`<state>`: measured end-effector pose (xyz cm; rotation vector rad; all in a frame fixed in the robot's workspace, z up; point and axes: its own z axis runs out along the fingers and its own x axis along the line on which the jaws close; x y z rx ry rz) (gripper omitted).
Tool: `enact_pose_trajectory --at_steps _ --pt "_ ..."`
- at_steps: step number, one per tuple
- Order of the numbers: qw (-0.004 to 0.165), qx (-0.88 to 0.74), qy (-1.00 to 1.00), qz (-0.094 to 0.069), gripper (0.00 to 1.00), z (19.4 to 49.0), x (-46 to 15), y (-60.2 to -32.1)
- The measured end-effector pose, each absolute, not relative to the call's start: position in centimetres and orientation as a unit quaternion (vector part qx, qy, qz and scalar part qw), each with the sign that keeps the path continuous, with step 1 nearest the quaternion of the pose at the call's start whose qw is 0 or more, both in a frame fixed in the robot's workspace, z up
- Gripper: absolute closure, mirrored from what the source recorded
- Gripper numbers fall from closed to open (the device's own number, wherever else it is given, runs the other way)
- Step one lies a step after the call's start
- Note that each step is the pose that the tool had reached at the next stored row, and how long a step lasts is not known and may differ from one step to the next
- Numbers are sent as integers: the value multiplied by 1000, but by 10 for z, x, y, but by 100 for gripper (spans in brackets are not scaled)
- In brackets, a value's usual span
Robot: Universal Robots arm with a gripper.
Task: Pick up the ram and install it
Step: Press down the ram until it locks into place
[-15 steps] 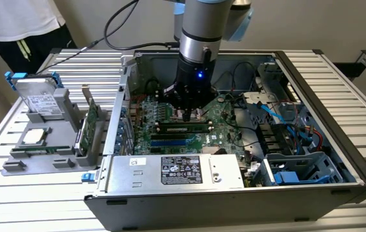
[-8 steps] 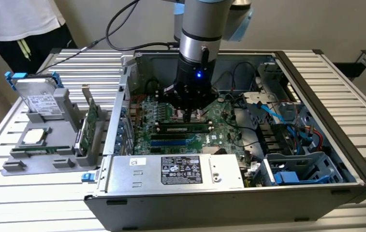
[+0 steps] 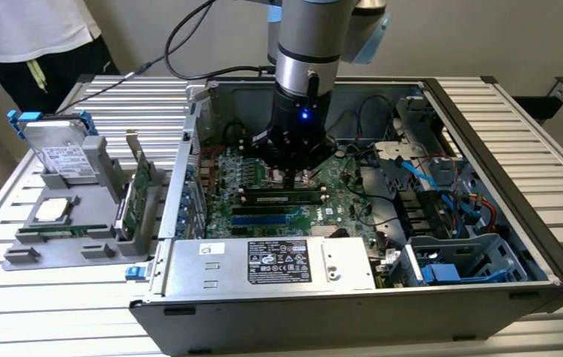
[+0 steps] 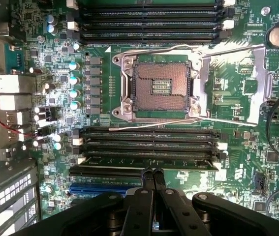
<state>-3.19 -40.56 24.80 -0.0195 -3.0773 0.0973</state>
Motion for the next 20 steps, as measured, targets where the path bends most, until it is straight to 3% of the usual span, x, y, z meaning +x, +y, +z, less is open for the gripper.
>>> enact_pose_trajectory --at_steps 20 --pt "26 -7 -999 32 90 248 -40 -412"
